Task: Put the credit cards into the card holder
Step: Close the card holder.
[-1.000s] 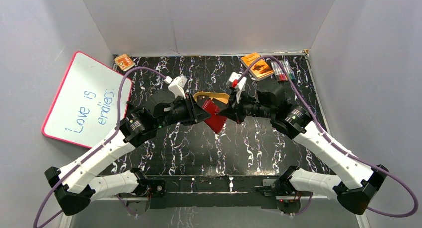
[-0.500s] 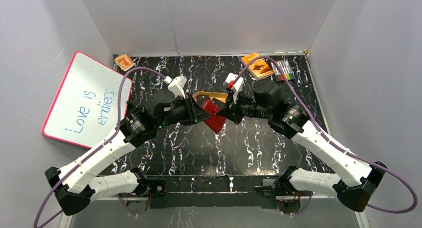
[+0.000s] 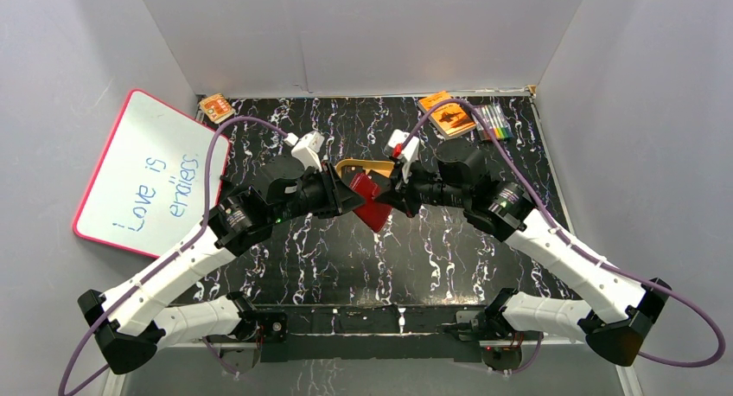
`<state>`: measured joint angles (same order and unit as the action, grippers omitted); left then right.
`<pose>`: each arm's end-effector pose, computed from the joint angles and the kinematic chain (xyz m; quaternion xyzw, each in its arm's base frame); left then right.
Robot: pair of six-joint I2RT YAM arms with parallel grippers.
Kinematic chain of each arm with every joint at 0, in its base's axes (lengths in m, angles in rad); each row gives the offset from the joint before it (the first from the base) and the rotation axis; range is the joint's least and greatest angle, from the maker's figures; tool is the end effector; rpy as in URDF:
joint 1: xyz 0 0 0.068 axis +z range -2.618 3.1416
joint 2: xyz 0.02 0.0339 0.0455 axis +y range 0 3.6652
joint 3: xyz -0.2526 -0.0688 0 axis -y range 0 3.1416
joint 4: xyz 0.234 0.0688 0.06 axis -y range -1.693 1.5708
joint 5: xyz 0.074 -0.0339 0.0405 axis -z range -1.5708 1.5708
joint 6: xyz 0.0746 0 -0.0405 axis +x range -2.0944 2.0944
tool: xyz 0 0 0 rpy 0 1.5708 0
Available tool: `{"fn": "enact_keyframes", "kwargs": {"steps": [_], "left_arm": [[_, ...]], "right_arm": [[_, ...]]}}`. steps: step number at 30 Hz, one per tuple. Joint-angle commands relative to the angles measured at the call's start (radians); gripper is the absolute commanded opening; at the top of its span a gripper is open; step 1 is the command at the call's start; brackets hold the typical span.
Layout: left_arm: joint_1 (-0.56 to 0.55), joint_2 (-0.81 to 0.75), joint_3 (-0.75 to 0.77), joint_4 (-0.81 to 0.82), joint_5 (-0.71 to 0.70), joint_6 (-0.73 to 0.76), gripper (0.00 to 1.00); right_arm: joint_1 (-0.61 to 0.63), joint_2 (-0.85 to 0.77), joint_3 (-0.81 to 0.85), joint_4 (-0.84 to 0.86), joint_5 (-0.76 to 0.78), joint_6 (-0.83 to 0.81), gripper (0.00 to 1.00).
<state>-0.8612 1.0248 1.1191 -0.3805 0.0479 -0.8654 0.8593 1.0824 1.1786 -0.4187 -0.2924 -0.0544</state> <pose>0.1658 -0.1985 0.3692 0.0127 0.8005 -0.4676 0.3746 0.1578 0.2159 0.3727 -0.4305 0.6829 0.3352 0.4857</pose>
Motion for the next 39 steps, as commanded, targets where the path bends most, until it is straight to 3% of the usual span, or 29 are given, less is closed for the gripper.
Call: {"fn": "enact_keyframes", "kwargs": {"steps": [1, 21, 39], "left_arm": [[0.001, -0.028, 0.007, 0.048, -0.003, -0.011, 0.0], [0.002, -0.041, -0.024, 0.184, 0.148, 0.002, 0.0], [0.002, -0.052, -0.027, 0.24, 0.197, -0.011, 0.0]], "right_arm": [[0.019, 0.002, 0.043, -0.008, -0.019, -0.009, 0.0], [0.039, 0.053, 0.036, 0.014, -0.002, 0.019, 0.0], [0.079, 0.087, 0.028, 0.007, 0.017, 0.027, 0.0]]}}
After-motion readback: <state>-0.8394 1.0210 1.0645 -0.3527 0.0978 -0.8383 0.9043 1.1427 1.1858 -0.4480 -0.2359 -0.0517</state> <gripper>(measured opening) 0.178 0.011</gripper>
